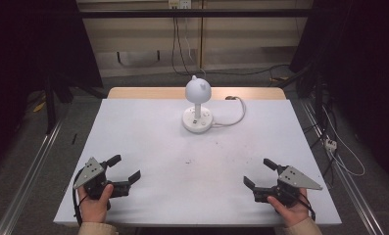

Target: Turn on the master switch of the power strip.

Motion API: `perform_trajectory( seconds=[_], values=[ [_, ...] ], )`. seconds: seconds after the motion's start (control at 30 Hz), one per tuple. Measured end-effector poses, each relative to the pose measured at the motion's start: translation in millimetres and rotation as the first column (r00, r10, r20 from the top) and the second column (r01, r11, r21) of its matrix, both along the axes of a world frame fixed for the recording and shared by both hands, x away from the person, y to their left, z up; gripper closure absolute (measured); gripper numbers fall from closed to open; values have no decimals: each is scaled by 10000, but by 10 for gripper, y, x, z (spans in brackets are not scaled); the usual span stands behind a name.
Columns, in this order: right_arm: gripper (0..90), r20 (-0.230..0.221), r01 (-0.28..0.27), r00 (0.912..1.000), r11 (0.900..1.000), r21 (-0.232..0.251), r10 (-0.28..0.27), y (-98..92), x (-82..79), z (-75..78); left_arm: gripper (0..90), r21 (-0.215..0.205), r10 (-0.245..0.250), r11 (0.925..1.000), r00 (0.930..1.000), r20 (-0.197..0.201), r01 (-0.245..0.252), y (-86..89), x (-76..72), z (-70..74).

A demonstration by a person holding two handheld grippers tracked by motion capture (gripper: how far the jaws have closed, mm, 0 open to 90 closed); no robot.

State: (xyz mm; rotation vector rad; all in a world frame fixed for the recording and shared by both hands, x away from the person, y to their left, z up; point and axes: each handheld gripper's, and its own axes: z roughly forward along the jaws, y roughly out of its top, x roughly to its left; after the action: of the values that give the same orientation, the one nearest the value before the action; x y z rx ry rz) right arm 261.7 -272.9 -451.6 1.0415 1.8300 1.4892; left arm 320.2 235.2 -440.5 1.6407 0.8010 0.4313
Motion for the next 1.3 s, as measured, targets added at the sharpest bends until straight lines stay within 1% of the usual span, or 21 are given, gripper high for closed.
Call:
perform_trajectory(
  seconds=[0.1,0.17,0.23,0.3,0.37,0.43,0.57,0.6,0.67,0.7,0.77,0.83,1.0,1.1,1.13,1.3],
  values=[
    [51,-15,-45,10000,9999,-106,44,27,22,4,34,32,-15,10000,10000,13,15,-4,1,5],
    [50,-39,-38,10000,9999,-102,37,36,28,8,34,-23,-77,10000,10000,24,77,-16,1,4],
    [51,-49,-42,10000,9999,-129,42,51,49,15,34,101,-128,9999,9999,34,128,-24,4,5],
    [51,-68,-18,10000,9999,-112,17,70,73,23,34,95,-162,9998,9999,52,162,-32,6,6],
    [50,-80,-40,10000,9997,-260,37,87,109,32,34,47,-169,9998,9998,78,168,-34,10,8],
    [50,-60,-33,10000,9994,-344,31,114,153,42,34,-15,-171,9999,9998,73,171,-36,13,10],
    [50,-289,-188,9994,9986,-492,174,180,262,45,34,6,-208,9998,9998,48,208,-43,17,5],
    [50,-289,-188,9994,9986,-492,174,180,262,45,34,-9,-232,9997,9997,34,232,-44,17,4],
    [50,-357,-217,9992,9981,-579,197,230,329,43,34,-33,-231,9997,9997,49,231,-41,16,4],
    [50,-357,-217,9992,9981,-579,197,230,329,43,34,-52,-227,9997,9997,59,227,-39,15,4],
    [50,-410,-270,9989,9972,-693,242,289,400,53,34,-47,-213,9998,9998,62,214,-39,13,5],
    [50,-421,-278,9988,9976,-638,252,319,447,63,34,-47,-237,9997,9997,64,237,-41,14,4],
    [48,-558,-217,9983,9979,-612,183,356,549,77,34,-31,-338,9994,9994,66,339,-58,20,0],
    [46,-625,-141,9980,9970,-758,94,399,646,90,34,-182,-378,9991,9992,108,380,-60,18,5],
    [46,-625,-141,9980,9970,-758,94,399,646,90,34,-171,-355,9992,9993,117,357,-56,20,6],
    [50,-725,-81,9974,9961,-877,17,459,761,103,34,-247,-320,9992,9994,110,322,-44,22,5]
  ],
)
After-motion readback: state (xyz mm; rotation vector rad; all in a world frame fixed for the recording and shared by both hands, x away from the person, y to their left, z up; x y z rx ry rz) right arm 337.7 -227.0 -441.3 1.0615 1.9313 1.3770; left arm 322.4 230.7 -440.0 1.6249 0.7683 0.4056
